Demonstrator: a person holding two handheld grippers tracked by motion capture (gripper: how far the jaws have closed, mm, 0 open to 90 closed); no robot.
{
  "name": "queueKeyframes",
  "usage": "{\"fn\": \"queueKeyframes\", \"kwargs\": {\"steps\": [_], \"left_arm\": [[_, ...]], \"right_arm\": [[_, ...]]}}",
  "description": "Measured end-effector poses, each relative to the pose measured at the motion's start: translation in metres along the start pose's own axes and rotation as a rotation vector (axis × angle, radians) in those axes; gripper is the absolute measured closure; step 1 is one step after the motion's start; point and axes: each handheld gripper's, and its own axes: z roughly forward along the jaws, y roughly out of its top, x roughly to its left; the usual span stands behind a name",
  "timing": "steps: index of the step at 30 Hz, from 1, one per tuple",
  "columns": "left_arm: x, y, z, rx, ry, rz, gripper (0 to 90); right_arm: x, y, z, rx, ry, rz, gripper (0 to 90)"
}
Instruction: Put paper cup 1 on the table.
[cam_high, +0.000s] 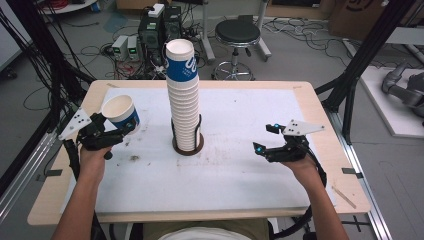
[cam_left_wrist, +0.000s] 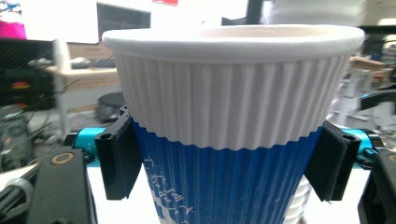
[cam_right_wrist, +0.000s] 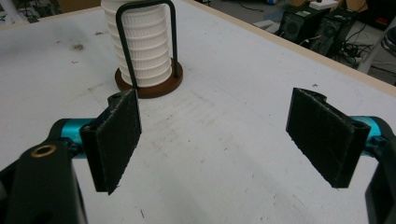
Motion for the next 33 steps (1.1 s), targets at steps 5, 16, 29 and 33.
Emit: {"fn": "queueKeyframes", "kwargs": {"steps": [5, 16, 29, 33], "left_arm": [[0.012, -0.012, 0.000, 0.017, 0.030, -0.013, 24.0], [0.025, -0.029, 0.007, 0.105, 0.083, -0.030, 23.9], [0.033, -0.049, 0.023, 0.287, 0.143, -0.032, 23.7], [0.034, -0.053, 0.024, 0.347, 0.153, -0.027, 23.5]], "right_arm": [[0.000, -0.001, 0.002, 0.011, 0.003, 0.004, 18.5], [0.001, -0.004, 0.007, 0.028, 0.010, 0.002, 18.5], [0.001, -0.005, 0.008, 0.036, 0.020, 0.013, 18.5], [0.000, -0.006, 0.009, 0.039, 0.020, 0.014, 18.5]]}}
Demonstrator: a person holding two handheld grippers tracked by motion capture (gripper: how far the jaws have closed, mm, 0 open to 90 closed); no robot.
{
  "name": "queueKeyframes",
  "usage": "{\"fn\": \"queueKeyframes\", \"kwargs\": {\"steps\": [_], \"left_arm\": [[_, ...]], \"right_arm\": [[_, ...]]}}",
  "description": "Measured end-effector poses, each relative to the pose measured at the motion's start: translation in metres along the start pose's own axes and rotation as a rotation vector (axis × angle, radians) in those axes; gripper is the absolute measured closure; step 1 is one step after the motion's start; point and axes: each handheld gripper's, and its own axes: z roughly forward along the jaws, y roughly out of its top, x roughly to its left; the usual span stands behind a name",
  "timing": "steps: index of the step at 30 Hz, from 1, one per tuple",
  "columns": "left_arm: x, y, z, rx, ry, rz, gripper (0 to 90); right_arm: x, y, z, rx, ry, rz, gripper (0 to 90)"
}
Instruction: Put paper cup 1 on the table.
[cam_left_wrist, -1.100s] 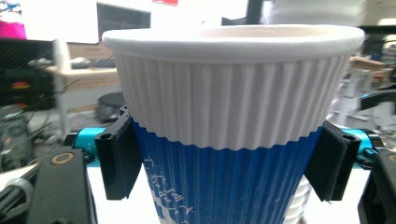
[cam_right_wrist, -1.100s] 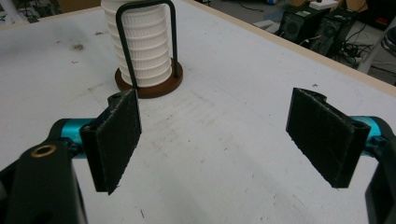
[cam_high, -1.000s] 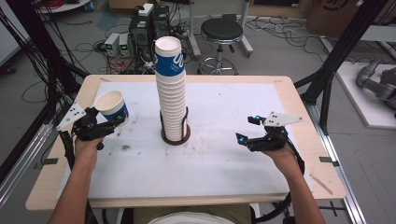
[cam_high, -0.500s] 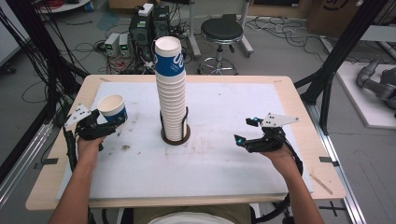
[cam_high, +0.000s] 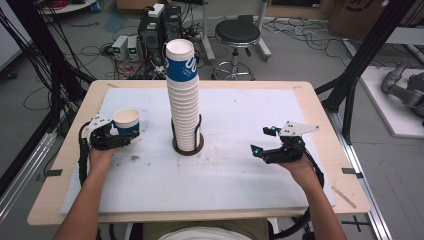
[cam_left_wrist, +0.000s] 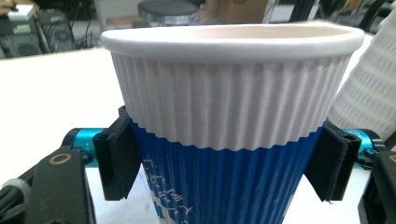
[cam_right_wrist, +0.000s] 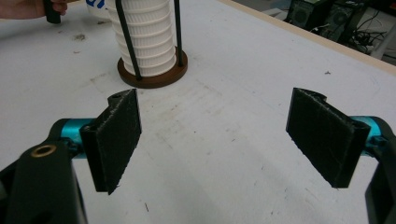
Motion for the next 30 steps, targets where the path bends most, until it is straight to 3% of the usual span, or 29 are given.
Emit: {"fn": "queueKeyframes", "kwargs": {"steps": [4, 12, 22, 24, 26, 30], "left_arm": [[0.001, -0.005, 0.003, 0.050, 0.011, 0.001, 23.4], [-0.002, -0.006, -0.001, 0.070, 0.028, 0.023, 23.2], [-0.004, -0.009, -0.010, 0.109, 0.035, -0.013, 22.2], [-0.005, -0.011, -0.009, 0.137, 0.015, -0.036, 21.5], [-0.007, -0.010, -0.008, 0.149, 0.015, -0.022, 18.2], [-0.008, -0.011, -0.010, 0.177, 0.003, -0.033, 16.9]], "right_arm": [[0.000, 0.000, 0.000, -0.003, 0.004, 0.002, 18.5], [-0.001, -0.001, -0.002, -0.005, 0.007, 0.013, 18.5], [-0.001, -0.002, -0.004, -0.009, 0.012, 0.017, 18.5], [-0.001, -0.003, -0.004, -0.009, 0.012, 0.013, 18.5], [-0.001, -0.003, -0.004, -0.010, 0.014, 0.011, 18.5], [-0.002, -0.003, -0.004, -0.010, 0.014, 0.014, 18.5]]}}
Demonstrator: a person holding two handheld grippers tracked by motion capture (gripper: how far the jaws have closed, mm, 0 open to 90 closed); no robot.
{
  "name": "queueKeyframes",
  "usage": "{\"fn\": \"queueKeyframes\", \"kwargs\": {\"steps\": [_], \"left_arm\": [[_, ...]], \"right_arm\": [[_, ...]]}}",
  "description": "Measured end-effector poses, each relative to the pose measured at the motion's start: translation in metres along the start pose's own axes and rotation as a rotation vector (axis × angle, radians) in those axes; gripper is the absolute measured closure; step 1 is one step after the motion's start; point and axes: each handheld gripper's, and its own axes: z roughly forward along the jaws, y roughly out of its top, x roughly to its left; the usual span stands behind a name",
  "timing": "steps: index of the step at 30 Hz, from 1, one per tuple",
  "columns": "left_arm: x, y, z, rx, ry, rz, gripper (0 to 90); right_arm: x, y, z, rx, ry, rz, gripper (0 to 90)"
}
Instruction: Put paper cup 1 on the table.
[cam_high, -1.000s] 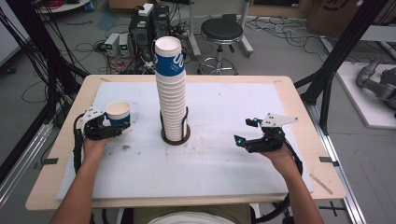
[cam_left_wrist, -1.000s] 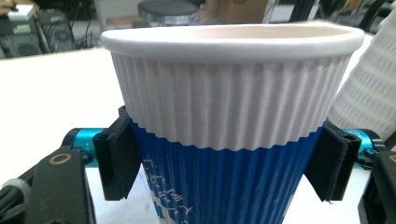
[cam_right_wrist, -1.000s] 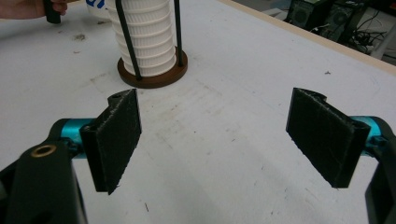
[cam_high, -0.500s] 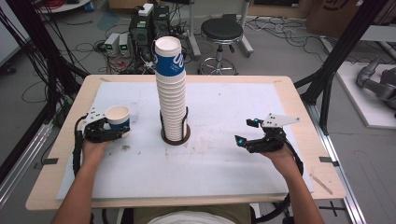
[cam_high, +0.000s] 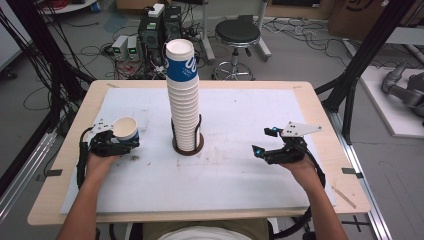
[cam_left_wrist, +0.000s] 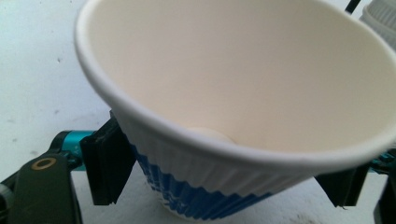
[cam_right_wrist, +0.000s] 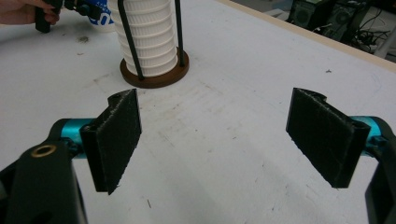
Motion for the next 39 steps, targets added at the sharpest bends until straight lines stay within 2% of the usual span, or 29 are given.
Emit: {"fn": "queueKeyframes", "kwargs": {"steps": [6, 10, 16, 18, 22, 27, 29, 33, 39], "left_arm": [[0.001, -0.002, -0.011, 0.004, -0.004, -0.021, 15.4], [0.005, -0.005, -0.026, -0.023, -0.012, -0.049, 15.4], [0.011, -0.011, -0.054, -0.156, -0.040, -0.127, 15.2], [0.013, -0.011, -0.065, -0.237, -0.048, -0.146, 15.0], [0.010, -0.004, -0.075, -0.383, -0.073, -0.153, 15.0], [-0.003, 0.014, -0.082, -0.473, -0.125, -0.109, 15.0], [-0.008, 0.020, -0.083, -0.478, -0.142, -0.087, 15.0], [-0.022, 0.034, -0.082, -0.488, -0.230, -0.045, 15.0], [-0.039, 0.054, -0.078, -0.498, -0.300, 0.009, 15.0]], "right_arm": [[-0.001, -0.001, -0.002, -0.002, -0.004, 0.001, 18.5], [-0.002, -0.002, -0.004, -0.004, -0.009, 0.006, 18.5], [-0.003, -0.003, -0.007, -0.002, -0.015, 0.005, 18.5], [-0.003, -0.004, -0.008, -0.004, -0.017, 0.008, 18.5], [-0.003, -0.004, -0.010, -0.006, -0.025, 0.005, 18.5], [-0.004, -0.004, -0.011, -0.007, -0.030, 0.003, 18.5], [-0.004, -0.004, -0.011, -0.010, -0.033, 0.001, 18.5], [-0.004, -0.004, -0.011, -0.008, -0.037, 0.005, 18.5], [-0.004, -0.003, -0.011, -0.012, -0.042, 0.007, 18.5]]}}
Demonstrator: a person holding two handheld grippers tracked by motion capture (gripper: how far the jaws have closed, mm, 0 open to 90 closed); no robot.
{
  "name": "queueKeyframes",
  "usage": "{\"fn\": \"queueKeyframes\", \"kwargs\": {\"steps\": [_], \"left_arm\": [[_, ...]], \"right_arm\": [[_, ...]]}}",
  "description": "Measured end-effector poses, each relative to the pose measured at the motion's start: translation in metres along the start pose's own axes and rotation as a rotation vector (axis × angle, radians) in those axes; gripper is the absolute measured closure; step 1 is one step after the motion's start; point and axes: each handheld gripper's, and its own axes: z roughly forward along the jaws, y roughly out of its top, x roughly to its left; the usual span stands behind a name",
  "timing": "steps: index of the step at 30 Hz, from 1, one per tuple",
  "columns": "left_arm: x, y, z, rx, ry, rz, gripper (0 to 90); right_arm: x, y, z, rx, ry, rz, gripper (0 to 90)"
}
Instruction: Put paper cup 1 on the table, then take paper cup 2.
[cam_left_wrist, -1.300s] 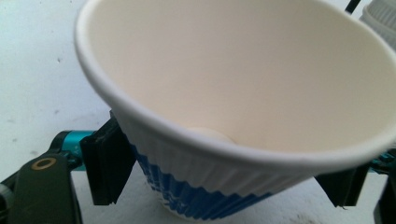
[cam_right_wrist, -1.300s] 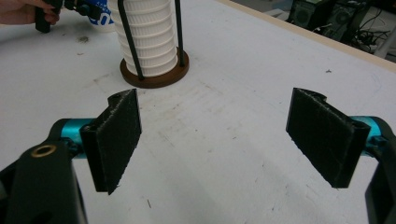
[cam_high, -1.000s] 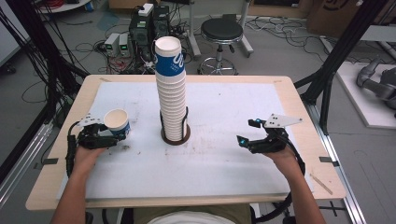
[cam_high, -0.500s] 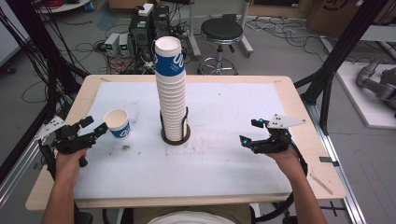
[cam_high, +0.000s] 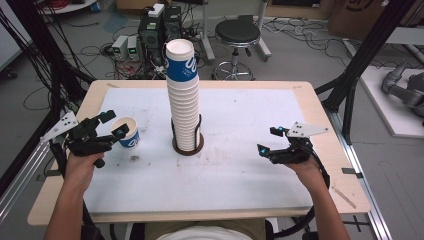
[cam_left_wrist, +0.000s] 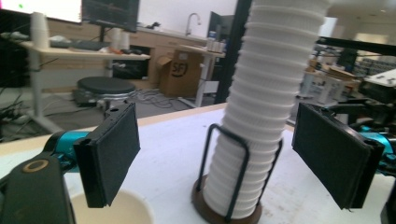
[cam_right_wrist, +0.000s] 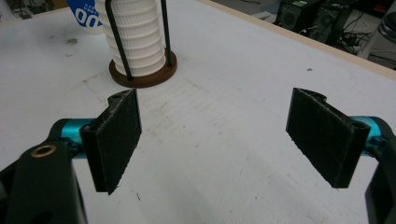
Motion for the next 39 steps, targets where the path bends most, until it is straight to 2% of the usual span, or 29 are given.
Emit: {"fn": "queueKeyframes", "kwargs": {"steps": [10, 17, 23, 30, 33, 39], "left_arm": [[-0.020, 0.013, 0.007, 0.003, -0.056, 0.036, 15.0], [-0.027, 0.020, 0.015, 0.012, -0.105, 0.036, 14.9], [-0.032, 0.023, 0.023, 0.023, -0.125, 0.043, 14.9], [-0.034, 0.024, 0.031, 0.033, -0.136, 0.031, 15.0], [-0.039, 0.028, 0.037, 0.035, -0.136, 0.039, 15.0], [-0.045, 0.045, 0.059, 0.026, -0.149, 0.057, 14.7]], "right_arm": [[0.000, 0.001, 0.000, -0.003, -0.002, -0.002, 18.5], [0.001, 0.001, 0.001, 0.000, 0.001, 0.002, 18.5], [0.003, 0.001, 0.000, -0.002, -0.003, 0.010, 18.5], [0.004, 0.000, -0.002, -0.003, 0.002, 0.001, 18.5], [0.003, 0.000, -0.001, -0.008, 0.003, 0.005, 18.5], [0.003, 0.002, 0.000, -0.006, 0.008, 0.009, 18.5]]}}
